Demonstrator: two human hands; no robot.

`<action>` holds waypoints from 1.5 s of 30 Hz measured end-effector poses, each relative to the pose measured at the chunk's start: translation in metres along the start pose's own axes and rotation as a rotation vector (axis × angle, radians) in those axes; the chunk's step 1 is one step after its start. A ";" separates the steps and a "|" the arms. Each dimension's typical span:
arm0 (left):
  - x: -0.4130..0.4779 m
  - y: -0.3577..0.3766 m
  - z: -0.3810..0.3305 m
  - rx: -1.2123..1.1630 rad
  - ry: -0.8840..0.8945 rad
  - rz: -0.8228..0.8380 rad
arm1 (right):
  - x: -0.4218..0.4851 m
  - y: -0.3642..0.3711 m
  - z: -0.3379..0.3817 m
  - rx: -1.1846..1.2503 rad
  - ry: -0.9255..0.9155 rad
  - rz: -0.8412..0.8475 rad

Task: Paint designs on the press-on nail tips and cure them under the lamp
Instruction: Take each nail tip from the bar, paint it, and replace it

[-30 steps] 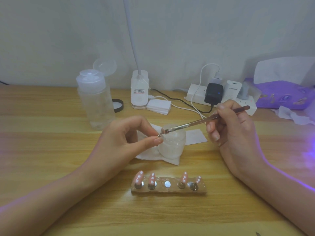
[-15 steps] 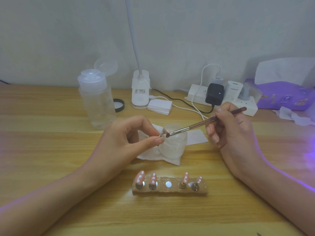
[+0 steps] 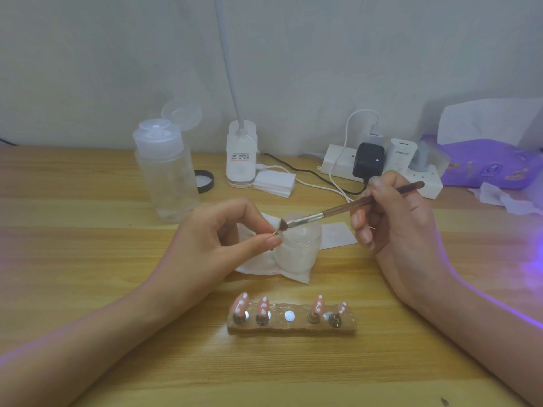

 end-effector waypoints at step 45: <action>0.000 0.000 0.001 0.000 -0.001 0.014 | 0.004 -0.003 -0.003 0.044 0.082 -0.036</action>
Point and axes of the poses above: each hand's wrist, its own x-axis towards the middle knuckle, its own y-axis out of the palm, z = x × y, the point moved 1 cm from there along x, towards the middle knuckle, and after that the axes turned 8 degrees about x, right-handed, at the moved point
